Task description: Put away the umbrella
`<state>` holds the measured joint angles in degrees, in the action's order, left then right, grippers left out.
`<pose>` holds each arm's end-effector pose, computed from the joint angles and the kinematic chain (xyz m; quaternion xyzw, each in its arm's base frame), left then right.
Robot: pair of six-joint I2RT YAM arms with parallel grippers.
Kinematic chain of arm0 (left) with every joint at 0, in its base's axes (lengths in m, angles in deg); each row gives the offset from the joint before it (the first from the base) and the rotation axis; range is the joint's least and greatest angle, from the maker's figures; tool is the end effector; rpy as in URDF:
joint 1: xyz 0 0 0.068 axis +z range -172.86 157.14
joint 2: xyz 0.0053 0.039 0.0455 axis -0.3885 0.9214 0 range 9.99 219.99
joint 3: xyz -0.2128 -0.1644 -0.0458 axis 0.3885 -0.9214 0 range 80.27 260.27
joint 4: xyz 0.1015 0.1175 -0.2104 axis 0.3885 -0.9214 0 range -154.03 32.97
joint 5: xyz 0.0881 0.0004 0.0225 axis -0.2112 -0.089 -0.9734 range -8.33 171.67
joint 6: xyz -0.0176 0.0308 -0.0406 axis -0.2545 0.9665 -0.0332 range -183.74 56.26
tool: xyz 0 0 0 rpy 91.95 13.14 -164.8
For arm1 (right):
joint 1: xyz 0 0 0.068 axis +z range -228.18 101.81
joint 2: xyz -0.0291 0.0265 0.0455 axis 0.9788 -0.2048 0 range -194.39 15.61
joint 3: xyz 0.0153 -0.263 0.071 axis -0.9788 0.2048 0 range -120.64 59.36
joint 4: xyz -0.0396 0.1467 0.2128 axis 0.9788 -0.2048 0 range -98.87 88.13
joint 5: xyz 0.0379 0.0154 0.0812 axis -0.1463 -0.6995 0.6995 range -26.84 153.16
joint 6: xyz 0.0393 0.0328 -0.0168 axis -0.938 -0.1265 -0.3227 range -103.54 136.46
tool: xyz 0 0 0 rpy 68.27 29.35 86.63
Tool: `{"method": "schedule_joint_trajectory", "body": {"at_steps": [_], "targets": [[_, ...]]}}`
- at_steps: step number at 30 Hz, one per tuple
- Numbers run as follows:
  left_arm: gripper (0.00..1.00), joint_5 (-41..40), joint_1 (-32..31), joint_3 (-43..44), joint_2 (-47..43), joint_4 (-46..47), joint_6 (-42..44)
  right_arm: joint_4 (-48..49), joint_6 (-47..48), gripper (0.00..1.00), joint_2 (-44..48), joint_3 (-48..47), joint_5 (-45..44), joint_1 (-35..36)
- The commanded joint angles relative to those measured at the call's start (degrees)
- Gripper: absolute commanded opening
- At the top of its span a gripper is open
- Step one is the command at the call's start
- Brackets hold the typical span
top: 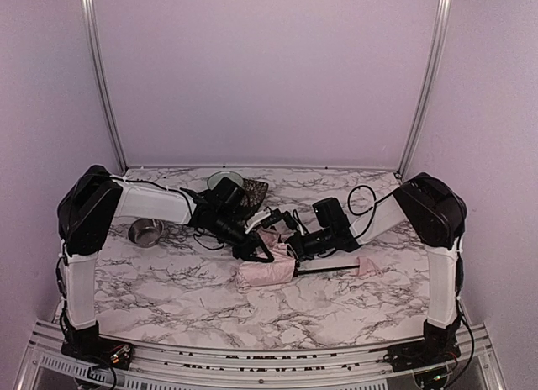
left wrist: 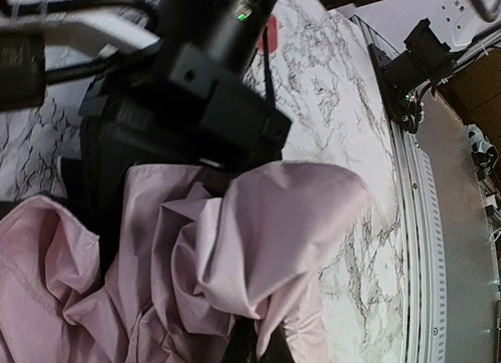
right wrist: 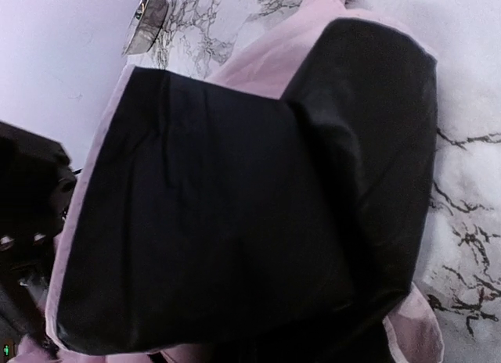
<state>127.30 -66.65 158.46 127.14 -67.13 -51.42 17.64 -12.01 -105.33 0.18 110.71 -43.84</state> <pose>0.2954 -0.3184 0.1663 0.5258 0.6983 -0.4370 0.2117 0.3131 0.2456 0.0866 -0.2058 0.8274 0.5077 0.1239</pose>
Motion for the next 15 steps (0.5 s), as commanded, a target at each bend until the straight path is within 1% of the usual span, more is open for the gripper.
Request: {"method": "schedule_joint_trajectory", "body": {"at_steps": [1, 5, 8, 11, 13, 15], "targets": [[0.0, -6.8, 1.7, -0.7, 6.6, -0.8, -1.4, -5.7, 1.8, 0.0, -1.5, 0.4, 2.3, 1.4], [0.0, -7.2, 1.7, -3.2, 7.9, -0.9, -1.9, -5.6, 1.6, 0.0, -0.9, 0.4, 1.1, 1.0], [0.0, -7.7, 1.7, -4.7, 8.6, -1.7, -1.4, -4.1, -0.5, 0.0, 2.4, 2.2, -0.4, -1.2], [0.0, -7.4, 1.7, -4.3, 10.2, -3.3, -1.2, -3.4, -0.9, 0.09, 7.5, 4.3, -3.1, -4.8], [0.0, -7.3, 1.7, -3.9, 10.9, -4.1, -0.8, -7.1, 1.1, 0.19, 11.2, 4.8, -5.9, -6.3], [0.0, -7.3, 1.6, -3.6, 11.2, -4.7, -0.5, -10.8, 3.9, 0.25, 15.2, 5.1, -8.4, -7.2]]}}
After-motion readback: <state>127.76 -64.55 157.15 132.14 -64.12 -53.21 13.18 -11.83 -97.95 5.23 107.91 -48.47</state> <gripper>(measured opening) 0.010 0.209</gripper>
